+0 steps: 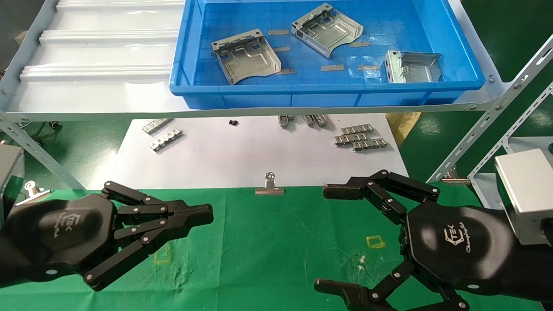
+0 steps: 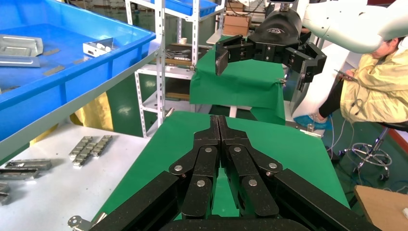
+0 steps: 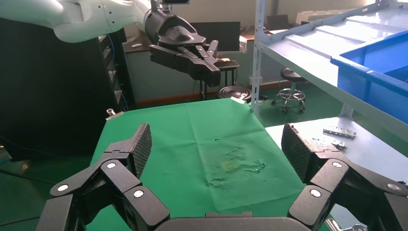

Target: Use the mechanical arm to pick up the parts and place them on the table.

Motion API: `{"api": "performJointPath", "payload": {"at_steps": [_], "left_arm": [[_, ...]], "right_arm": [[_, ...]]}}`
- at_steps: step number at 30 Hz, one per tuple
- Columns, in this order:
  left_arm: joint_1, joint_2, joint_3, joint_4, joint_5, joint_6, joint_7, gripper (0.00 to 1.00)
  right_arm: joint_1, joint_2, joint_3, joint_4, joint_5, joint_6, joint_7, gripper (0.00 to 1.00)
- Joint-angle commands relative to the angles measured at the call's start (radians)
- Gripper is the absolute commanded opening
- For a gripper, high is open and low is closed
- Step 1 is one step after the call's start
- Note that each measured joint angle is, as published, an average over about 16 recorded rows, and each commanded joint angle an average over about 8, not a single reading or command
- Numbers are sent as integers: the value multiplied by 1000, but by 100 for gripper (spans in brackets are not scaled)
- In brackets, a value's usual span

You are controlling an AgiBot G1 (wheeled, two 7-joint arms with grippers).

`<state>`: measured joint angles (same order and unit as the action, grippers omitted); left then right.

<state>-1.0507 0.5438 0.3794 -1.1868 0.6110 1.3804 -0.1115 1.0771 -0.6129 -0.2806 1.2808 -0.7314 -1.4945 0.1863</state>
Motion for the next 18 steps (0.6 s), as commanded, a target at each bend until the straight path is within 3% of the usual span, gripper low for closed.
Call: {"api": "performJointPath", "payload": {"at_steps": [1, 18], "left_arm": [[0, 0, 0, 0, 0, 0, 0, 0], [0, 0, 0, 0, 0, 0, 0, 0]], "right_arm": [[0, 0, 0, 0, 0, 0, 0, 100], [11, -5, 4, -4, -1, 9, -5, 100]]}}
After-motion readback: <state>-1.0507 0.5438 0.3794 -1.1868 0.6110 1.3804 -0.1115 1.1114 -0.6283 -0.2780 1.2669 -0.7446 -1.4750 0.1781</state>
